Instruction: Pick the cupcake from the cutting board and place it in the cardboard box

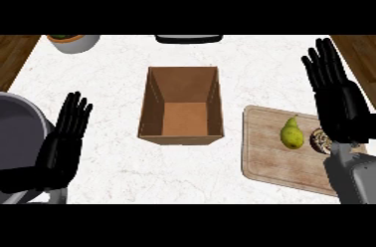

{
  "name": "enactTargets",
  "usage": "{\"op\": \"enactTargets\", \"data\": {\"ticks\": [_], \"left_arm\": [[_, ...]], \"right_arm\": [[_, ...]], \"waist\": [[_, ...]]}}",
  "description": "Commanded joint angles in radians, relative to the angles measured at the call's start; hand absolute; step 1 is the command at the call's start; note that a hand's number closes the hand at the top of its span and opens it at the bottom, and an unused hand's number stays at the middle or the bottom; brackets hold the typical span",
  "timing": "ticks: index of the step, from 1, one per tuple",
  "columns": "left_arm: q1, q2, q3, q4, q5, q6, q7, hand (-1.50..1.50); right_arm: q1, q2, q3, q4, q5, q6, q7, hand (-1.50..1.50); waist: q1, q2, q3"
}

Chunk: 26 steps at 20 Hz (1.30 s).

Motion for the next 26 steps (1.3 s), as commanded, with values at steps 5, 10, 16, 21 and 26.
{"op": "enactTargets", "data": {"ticks": [5, 10, 16, 21, 26], "left_arm": [[0.012, 0.172, 0.016, 0.097, -0.198, 0.057, 0.08, 0.0], [0.032, 0.167, -0.016, 0.112, -0.213, 0.067, 0.144, 0.0], [0.005, 0.137, -0.053, 0.1, -0.279, 0.072, 0.224, 0.0], [-0.025, 0.155, -0.031, 0.109, -0.273, 0.072, 0.236, 0.0], [-0.019, 0.142, -0.05, 0.096, -0.301, 0.09, 0.239, 0.0]], "right_arm": [[-0.012, -0.134, -0.3, 0.097, 0.046, -0.112, -0.14, -1.5], [0.115, -0.109, -0.382, 0.275, 0.257, -0.459, -0.058, -1.5], [0.211, -0.062, -0.394, 0.309, 0.257, -0.428, -0.256, -1.5], [0.304, -0.266, -0.256, 0.316, 0.454, -0.33, 0.009, -1.5], [0.344, -0.436, -0.154, 0.242, 0.48, -0.062, 0.269, -1.5]], "waist": [[0.02, 0.026, 0.008], [0.009, 0.033, 0.007], [0.029, 0.018, 0.004], [0.027, 0.019, 0.0], [0.03, 0.017, -0.002]]}}
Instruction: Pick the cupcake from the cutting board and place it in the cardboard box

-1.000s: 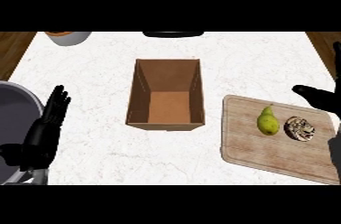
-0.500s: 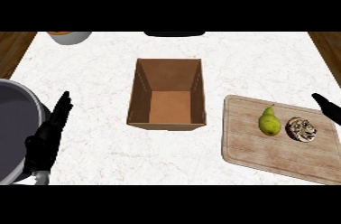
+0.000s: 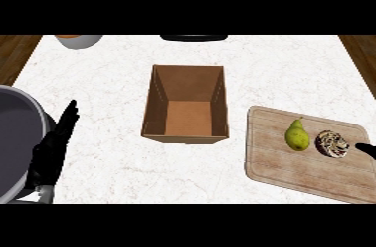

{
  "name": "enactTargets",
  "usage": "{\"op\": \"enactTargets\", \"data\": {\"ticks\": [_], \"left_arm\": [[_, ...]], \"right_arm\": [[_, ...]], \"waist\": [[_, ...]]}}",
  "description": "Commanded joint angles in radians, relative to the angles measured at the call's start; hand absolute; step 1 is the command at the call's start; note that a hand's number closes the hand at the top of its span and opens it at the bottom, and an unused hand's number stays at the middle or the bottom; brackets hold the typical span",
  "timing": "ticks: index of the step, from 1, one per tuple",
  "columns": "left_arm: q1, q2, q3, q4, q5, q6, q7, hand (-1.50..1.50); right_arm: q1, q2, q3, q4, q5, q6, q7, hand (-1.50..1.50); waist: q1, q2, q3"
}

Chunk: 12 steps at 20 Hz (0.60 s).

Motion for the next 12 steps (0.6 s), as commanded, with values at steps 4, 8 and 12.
{"op": "enactTargets", "data": {"ticks": [4, 8, 12], "left_arm": [[-0.017, -0.013, -0.017, 0.012, -0.018, -0.003, 0.027, 0.0], [-0.045, -0.035, -0.01, 0.012, -0.039, 0.023, 0.047, 0.0], [0.036, -0.06, -0.022, -0.007, -0.067, 0.012, -0.006, 0.0]], "right_arm": [[0.043, -0.167, 0.155, -0.112, 0.021, 0.329, 0.34, -1.5], [-0.018, -0.176, 0.19, -0.212, -0.045, 0.458, 0.535, -1.5], [-0.102, -0.143, 0.193, -0.193, -0.02, 0.5, 0.656, -1.5]], "waist": [[0.004, 0.0, -0.001], [0.006, 0.0, 0.002], [0.013, 0.0, 0.003]]}}
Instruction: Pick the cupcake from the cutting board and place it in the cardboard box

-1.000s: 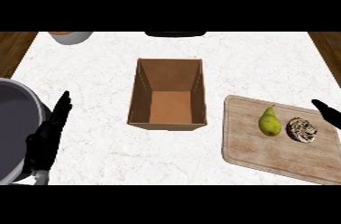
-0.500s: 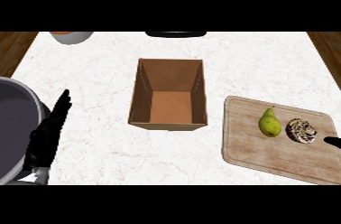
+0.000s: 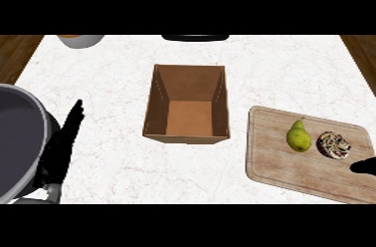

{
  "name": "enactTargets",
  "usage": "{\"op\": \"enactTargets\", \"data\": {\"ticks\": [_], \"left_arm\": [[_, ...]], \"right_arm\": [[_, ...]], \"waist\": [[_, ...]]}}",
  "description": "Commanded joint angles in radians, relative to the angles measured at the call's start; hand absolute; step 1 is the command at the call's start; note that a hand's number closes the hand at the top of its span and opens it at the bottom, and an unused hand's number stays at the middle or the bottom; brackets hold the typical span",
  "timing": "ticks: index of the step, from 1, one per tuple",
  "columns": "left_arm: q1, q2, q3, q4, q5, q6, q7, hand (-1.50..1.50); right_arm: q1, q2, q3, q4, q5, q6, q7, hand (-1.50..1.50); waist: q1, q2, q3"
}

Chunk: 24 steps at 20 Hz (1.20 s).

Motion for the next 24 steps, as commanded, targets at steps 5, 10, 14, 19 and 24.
{"op": "enactTargets", "data": {"ticks": [5, 10, 14, 19, 24], "left_arm": [[-0.021, 0.015, 0.093, 0.013, 0.024, -0.093, 0.015, 0.0], [0.012, 0.011, 0.12, -0.044, 0.006, -0.134, 0.037, 0.0], [-0.037, -0.041, 0.151, 0.081, -0.035, -0.147, -0.032, 0.0], [-0.009, -0.062, 0.155, -0.059, -0.08, -0.147, 0.07, 0.0], [-0.039, -0.145, 0.13, 0.011, -0.147, -0.127, 0.056, 0.0]], "right_arm": [[-0.005, 0.148, 0.066, -0.054, 0.15, -0.026, 0.164, -1.5], [-0.055, 0.183, 0.036, 0.0, 0.194, 0.048, 0.21, -1.5], [-0.065, 0.195, -0.017, -0.004, 0.201, 0.132, 0.22, -1.5], [-0.035, 0.267, -0.025, 0.016, 0.28, 0.126, 0.178, -1.5], [-0.041, 0.306, -0.062, 0.093, 0.333, 0.114, 0.087, -1.5]], "waist": [[-0.004, 0.0, 0.002], [0.0, 0.0, 0.002], [-0.003, 0.0, 0.002], [-0.002, 0.0, 0.002], [-0.004, 0.0, 0.002]]}}
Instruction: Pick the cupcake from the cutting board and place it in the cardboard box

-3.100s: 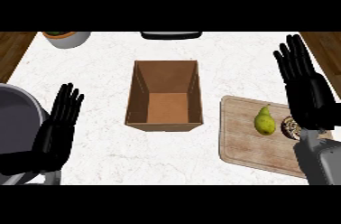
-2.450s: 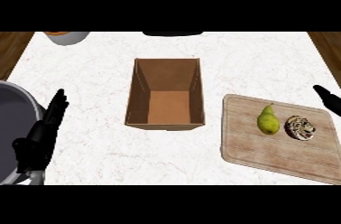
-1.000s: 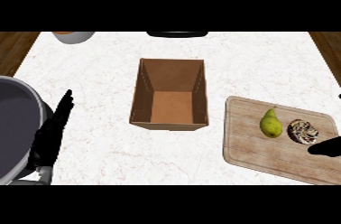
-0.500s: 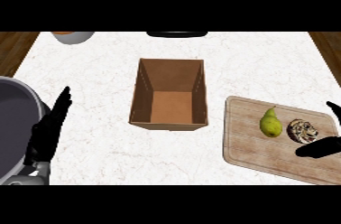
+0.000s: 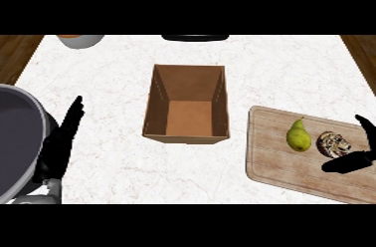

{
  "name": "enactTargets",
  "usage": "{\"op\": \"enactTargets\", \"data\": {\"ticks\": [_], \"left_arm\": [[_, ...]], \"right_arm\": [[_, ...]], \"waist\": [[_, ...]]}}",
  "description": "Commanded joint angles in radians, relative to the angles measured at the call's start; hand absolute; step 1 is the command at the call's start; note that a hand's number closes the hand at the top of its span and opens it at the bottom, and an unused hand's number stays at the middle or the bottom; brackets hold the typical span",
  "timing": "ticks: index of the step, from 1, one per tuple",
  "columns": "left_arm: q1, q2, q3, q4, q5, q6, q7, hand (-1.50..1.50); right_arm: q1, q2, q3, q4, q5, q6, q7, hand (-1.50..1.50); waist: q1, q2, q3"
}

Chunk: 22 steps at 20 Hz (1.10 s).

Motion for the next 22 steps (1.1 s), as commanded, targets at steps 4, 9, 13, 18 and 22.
{"op": "enactTargets", "data": {"ticks": [4, 9, 13, 18, 22], "left_arm": [[0.039, -0.007, 0.055, -0.002, -0.014, -0.059, -0.04, 0.0], [0.035, -0.056, 0.052, 0.002, -0.055, -0.06, -0.061, 0.0], [-0.008, -0.073, 0.077, 0.007, -0.068, -0.065, -0.01, 0.0], [0.062, -0.067, 0.095, -0.026, -0.073, -0.101, -0.046, 0.0], [-0.01, -0.095, 0.091, -0.017, -0.099, -0.09, 0.021, 0.0]], "right_arm": [[0.043, 0.074, -0.03, 0.01, 0.083, -0.027, -0.052, -1.5], [-0.07, 0.089, -0.071, 0.093, 0.109, 0.018, -0.064, -1.5], [0.014, 0.118, -0.087, 0.008, 0.118, 0.037, -0.067, -1.5], [-0.068, 0.153, -0.076, 0.187, 0.185, -0.023, -0.134, -1.5], [-0.048, 0.173, -0.065, 0.147, 0.206, 0.005, -0.107, -1.5]], "waist": [[-0.001, 0.0, 0.0], [0.001, 0.0, 0.0], [-0.002, 0.0, 0.0], [0.002, 0.0, 0.0], [0.0, 0.0, 0.0]]}}
